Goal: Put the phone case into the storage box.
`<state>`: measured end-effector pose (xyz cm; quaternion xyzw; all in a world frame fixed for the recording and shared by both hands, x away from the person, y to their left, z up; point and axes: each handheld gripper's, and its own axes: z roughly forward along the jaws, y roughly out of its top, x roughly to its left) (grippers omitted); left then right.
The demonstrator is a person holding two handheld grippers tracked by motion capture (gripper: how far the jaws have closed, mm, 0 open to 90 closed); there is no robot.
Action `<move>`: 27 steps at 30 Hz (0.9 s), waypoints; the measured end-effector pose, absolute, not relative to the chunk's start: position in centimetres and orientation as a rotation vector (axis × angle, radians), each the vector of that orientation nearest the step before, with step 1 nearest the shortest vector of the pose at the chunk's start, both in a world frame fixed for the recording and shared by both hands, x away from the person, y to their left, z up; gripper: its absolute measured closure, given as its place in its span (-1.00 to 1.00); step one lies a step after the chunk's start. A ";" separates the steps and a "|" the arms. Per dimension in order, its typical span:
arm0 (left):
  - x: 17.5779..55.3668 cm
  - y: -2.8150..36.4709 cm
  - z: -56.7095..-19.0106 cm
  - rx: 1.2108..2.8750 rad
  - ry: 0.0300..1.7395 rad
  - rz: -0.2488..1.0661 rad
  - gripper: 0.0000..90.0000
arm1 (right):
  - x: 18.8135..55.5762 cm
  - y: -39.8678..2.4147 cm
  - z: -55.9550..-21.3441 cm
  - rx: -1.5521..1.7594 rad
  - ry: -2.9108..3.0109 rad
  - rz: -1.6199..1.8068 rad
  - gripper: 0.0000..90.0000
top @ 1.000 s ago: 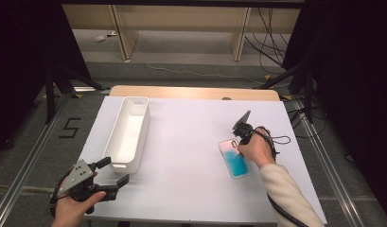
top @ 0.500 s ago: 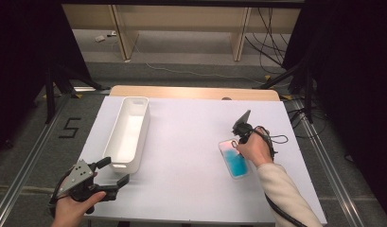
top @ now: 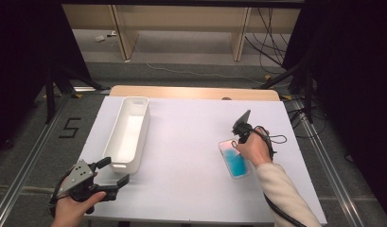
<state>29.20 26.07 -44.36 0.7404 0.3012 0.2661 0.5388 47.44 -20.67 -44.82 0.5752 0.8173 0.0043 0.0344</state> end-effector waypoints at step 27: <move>29.2 26.1 -44.3 1.763 0.713 0.635 -0.83 | 47.4 -20.3 -44.9 1.793 2.483 0.002 0.96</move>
